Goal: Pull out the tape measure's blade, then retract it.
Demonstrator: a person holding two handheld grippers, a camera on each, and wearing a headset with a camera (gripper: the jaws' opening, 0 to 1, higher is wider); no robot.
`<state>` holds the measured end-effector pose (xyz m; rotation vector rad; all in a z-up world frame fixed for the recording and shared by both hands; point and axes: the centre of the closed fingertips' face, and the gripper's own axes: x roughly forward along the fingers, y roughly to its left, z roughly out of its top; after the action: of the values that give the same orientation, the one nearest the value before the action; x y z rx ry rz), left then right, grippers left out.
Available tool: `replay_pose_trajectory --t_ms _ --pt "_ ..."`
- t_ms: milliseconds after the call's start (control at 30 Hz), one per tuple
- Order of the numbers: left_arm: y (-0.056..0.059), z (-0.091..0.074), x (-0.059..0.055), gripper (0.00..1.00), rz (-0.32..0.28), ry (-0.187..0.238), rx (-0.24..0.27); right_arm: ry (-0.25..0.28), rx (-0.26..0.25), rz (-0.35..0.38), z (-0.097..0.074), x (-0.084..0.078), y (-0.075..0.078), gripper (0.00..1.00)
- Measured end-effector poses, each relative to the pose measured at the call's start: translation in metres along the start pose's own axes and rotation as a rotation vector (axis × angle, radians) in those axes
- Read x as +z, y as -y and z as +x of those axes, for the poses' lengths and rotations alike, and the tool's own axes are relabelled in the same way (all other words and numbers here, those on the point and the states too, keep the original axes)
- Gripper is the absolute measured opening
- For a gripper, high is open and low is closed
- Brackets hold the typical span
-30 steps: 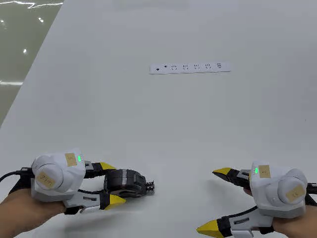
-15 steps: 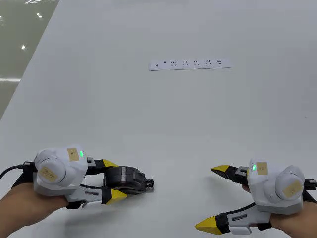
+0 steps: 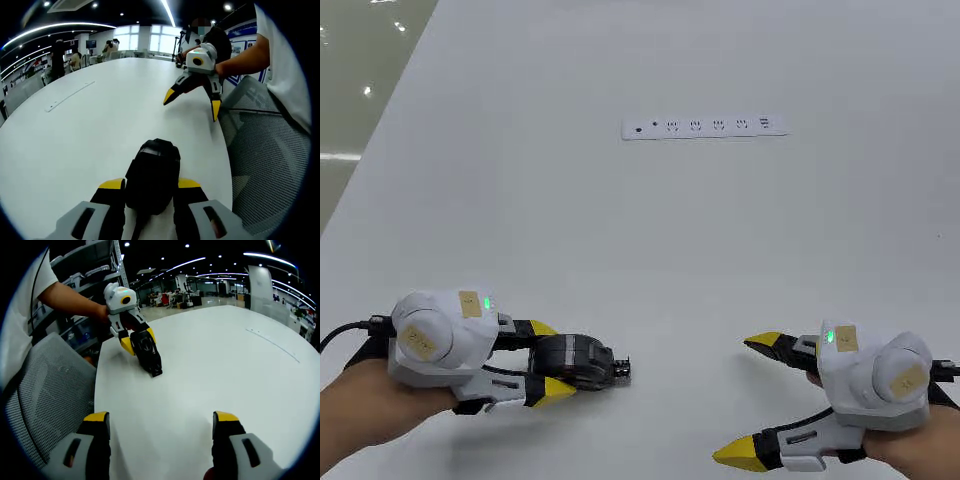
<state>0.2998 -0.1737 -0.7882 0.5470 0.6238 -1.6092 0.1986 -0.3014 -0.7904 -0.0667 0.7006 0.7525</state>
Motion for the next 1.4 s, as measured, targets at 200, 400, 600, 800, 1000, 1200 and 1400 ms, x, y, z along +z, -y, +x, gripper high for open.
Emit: replay_pose_trajectory --t_ms 200,400,600,800,1000,1200,1400 --pt "0.000 0.001 -0.001 0.34 0.030 -0.019 -0.003 0.023 -0.005 -0.011 0.003 0.008 0.002 0.82" --pt "0.001 0.001 -0.001 0.33 0.042 -0.041 -0.005 0.048 0.007 -0.038 0.013 0.019 0.004 0.77" --pt "0.001 0.001 -0.002 0.33 0.046 -0.051 -0.007 0.049 0.035 -0.049 0.027 0.023 0.005 0.72" --pt "0.001 0.001 -0.003 0.33 0.060 -0.066 -0.003 0.045 0.066 -0.072 0.041 0.026 0.002 0.66" --pt "0.001 0.001 -0.004 0.33 0.062 -0.072 -0.006 0.050 0.089 -0.127 0.054 0.033 0.000 0.60" --pt "0.001 0.002 -0.005 0.33 0.079 -0.088 -0.009 0.045 0.114 -0.158 0.065 0.036 -0.003 0.58" --pt "0.001 0.002 -0.005 0.33 0.085 -0.094 -0.010 0.061 0.139 -0.150 0.080 0.042 -0.004 0.55"
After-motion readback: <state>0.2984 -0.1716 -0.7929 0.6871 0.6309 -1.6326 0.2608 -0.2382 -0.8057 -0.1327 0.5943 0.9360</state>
